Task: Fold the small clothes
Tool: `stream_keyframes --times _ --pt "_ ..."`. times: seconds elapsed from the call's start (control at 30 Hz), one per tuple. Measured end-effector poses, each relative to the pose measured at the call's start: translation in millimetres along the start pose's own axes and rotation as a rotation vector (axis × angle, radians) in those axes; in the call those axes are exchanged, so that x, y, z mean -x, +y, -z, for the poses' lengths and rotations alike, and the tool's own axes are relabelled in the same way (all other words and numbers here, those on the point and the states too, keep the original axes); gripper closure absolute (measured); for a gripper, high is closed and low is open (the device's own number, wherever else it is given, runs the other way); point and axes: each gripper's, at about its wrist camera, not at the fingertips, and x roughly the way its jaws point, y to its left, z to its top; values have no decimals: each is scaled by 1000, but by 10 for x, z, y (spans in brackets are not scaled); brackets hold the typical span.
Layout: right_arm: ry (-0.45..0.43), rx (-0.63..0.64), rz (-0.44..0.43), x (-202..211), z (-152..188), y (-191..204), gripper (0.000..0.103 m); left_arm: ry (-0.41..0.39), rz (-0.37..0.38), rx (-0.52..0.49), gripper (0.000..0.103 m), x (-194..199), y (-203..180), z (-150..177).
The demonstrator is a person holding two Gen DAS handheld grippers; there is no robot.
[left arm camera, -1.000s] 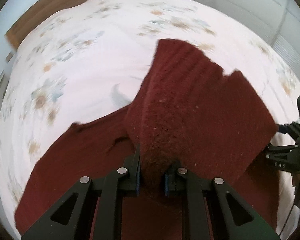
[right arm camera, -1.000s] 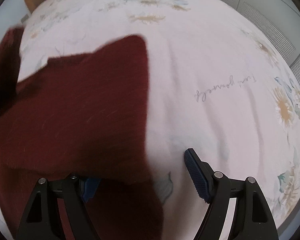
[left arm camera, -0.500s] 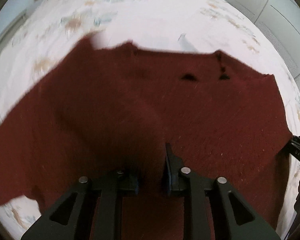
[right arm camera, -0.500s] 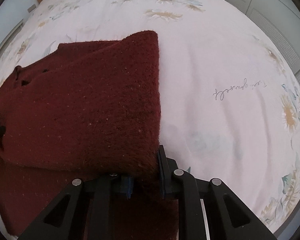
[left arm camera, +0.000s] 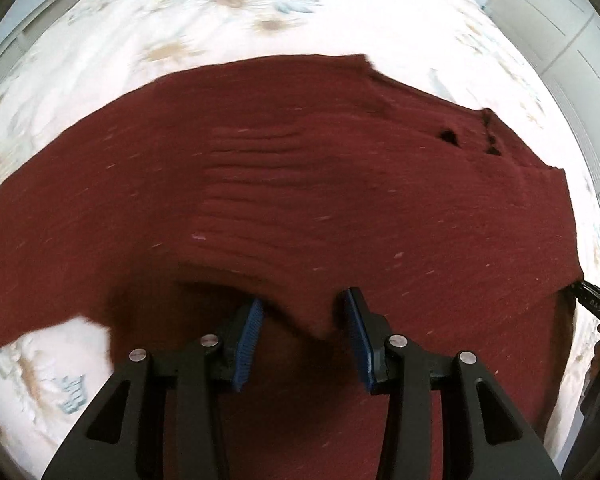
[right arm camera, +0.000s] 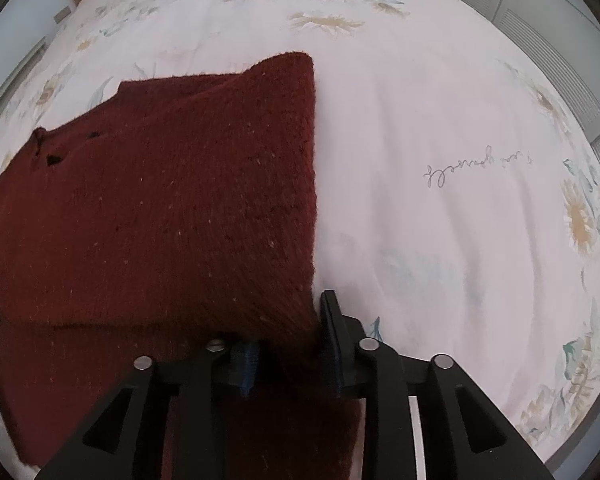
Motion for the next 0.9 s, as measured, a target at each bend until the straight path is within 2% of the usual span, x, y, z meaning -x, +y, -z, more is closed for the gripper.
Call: stream_keyframes --times 0.07,0.13,0.2,0.27,0.3,0.33,0.37,0.43,0.6,0.7,0.77,0.83,0.9 --pt "5 6 10 13 6 1 65 4 -21 30 56 42 122 4" --pt "9 12 27 44 5 0 54 -8 -35 60 55 104 228 -16" --pt "4 13 39 105 2 -7 44 -21 -55 90 47 174 312 -61" --pt "-22 11 33 227 -25 3 39 -41 -53 98 30 249 334 -97" --pt "-29 13 32 265 -37 4 34 -50 -52 95 28 274 314 -118" --pt "-37 22 35 345 -41 -3 27 -57 -50 88 20 294 282 -139" --pt "-47 36 39 426 -55 14 24 -67 -44 64 9 318 195 -179" --pt "-79 65 33 567 -108 111 23 -104 -44 24 1 352 56 -219" --pt "-130 133 14 781 -291 437 20 -200 -42 -114 1 436 -451 -256" --pt "-154 159 -14 762 -307 706 15 -237 -40 -192 1 398 -738 -249" --pt "-158 173 -32 675 -285 872 11 -240 -42 -233 1 370 -866 -192" --pt "-152 190 -54 500 -265 1040 1 -220 -47 -259 1 196 -1011 -184" --pt "-139 198 -56 338 -198 1173 1 -202 -58 -252 1 33 -1080 -140"
